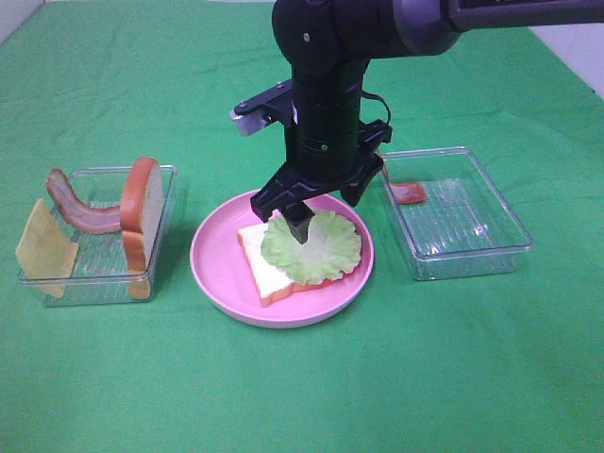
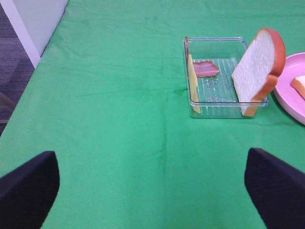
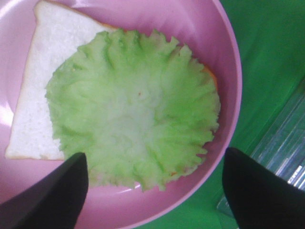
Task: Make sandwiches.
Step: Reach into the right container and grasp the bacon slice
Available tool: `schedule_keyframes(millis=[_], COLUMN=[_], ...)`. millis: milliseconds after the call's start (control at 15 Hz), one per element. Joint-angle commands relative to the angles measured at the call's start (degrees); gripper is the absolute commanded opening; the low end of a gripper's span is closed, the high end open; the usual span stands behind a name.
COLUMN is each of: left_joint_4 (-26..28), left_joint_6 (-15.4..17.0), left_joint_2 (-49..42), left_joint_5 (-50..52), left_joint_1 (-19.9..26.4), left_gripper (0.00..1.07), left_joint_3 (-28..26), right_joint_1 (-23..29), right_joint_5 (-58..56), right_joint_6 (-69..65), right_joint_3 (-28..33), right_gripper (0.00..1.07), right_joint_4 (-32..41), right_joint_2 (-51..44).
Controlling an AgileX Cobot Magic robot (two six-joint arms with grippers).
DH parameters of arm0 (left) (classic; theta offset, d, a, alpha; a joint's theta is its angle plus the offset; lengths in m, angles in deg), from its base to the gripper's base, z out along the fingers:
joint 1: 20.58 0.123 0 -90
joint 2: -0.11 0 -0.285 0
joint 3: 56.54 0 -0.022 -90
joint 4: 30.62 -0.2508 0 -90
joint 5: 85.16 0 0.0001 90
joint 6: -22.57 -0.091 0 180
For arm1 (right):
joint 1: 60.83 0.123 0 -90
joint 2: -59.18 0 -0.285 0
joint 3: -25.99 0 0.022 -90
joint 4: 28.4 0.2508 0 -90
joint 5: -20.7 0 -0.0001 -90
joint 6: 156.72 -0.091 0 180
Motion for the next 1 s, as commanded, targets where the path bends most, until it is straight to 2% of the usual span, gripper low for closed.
schedule_keyframes(millis=[67,200,467,667,733,800,1000], left_joint_4=[0.29,0.29,0.29,0.29,0.29,0.29,0.29], left_joint_6=[0.00,0.00,0.00,0.00,0.00,0.00,0.00], left_joint_2=[-0.11,-0.11,-0.11,-0.11,-0.11,-0.11,-0.11], left_joint_5=[0.11,0.11,0.11,0.11,0.11,0.11,0.11], left_joint_1=[0.06,0.06,0.06,0.06,0.06,0.06,0.06], left_gripper=[1.01,1.01,1.01,1.01,1.01,1.01,1.01], left_joint_3=[0.06,0.06,0.06,0.06,0.06,0.06,0.06], right_joint_1=[0.00,-0.06,-0.97,-5.27,-7.68,-12.26,-15.47], right_joint_5=[-7.45,-11.40,-16.21,-16.73,-16.73,-16.73,-16.50], right_joint_6=[-0.11,-1.49,-3.61,-2.92,-2.29,-1.32,-0.92], right_joint_3=[-1.55,-3.95,-12.89,-13.98,-13.98,-13.98,-13.98], right_gripper=[0.80,0.80,0.81,0.84,0.85,0.85,0.85], right_joint_4=[-1.83,-3.72,-11.06,-7.56,-5.21,-0.86,1.26], right_joint_2=[-3.67,-5.39,-7.51,-7.51,-7.51,-7.51,-7.10])
